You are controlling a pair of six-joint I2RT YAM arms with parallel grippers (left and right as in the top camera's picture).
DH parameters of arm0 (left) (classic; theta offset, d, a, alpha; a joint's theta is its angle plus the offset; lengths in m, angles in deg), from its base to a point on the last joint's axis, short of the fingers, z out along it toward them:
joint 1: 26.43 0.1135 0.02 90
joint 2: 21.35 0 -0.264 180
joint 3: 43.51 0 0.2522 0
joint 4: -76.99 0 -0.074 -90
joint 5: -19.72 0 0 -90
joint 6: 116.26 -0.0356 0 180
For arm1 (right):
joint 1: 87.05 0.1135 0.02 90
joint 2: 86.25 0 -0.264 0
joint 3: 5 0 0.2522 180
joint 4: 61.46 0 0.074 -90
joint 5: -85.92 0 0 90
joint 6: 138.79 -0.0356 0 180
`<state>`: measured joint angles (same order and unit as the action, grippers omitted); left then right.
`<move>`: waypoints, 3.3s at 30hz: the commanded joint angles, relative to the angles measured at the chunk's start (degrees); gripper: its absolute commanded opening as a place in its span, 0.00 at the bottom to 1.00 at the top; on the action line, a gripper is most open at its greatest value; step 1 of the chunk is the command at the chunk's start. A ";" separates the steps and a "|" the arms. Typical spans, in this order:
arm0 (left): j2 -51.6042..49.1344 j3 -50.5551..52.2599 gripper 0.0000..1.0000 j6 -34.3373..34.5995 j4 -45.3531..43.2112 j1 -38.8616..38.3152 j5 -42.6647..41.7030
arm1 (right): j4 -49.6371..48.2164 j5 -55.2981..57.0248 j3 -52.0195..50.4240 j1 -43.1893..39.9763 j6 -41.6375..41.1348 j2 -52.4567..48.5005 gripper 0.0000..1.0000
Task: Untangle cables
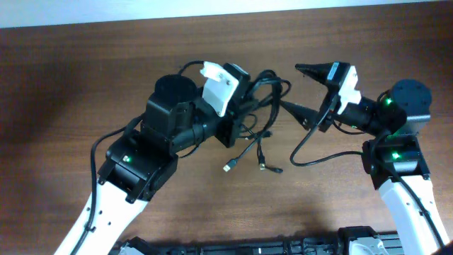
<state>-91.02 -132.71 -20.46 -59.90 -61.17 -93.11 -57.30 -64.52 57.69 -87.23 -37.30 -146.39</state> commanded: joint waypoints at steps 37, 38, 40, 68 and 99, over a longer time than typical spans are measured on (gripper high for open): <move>-2.51 -0.57 0.00 19.39 -9.25 0.31 -5.64 | -0.04 8.50 0.59 -0.22 -3.67 0.66 0.04; -2.27 -0.57 0.00 19.52 -9.77 0.31 -4.76 | 2.58 11.58 0.59 -0.22 -3.67 0.66 0.04; -1.62 -0.57 0.00 19.47 -10.23 0.31 -3.34 | 6.03 15.69 0.59 -0.22 -4.11 0.66 0.04; -0.76 -0.57 0.00 12.39 -5.90 -0.37 -3.28 | 3.37 9.68 0.59 6.40 12.81 3.85 0.67; -0.74 -0.57 0.00 34.91 -5.73 -2.71 7.93 | 4.72 23.71 0.59 11.89 16.55 3.80 0.04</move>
<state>-93.08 -131.86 7.04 -66.20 -64.95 -93.11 -52.93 -40.33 58.37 -75.69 -20.30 -143.04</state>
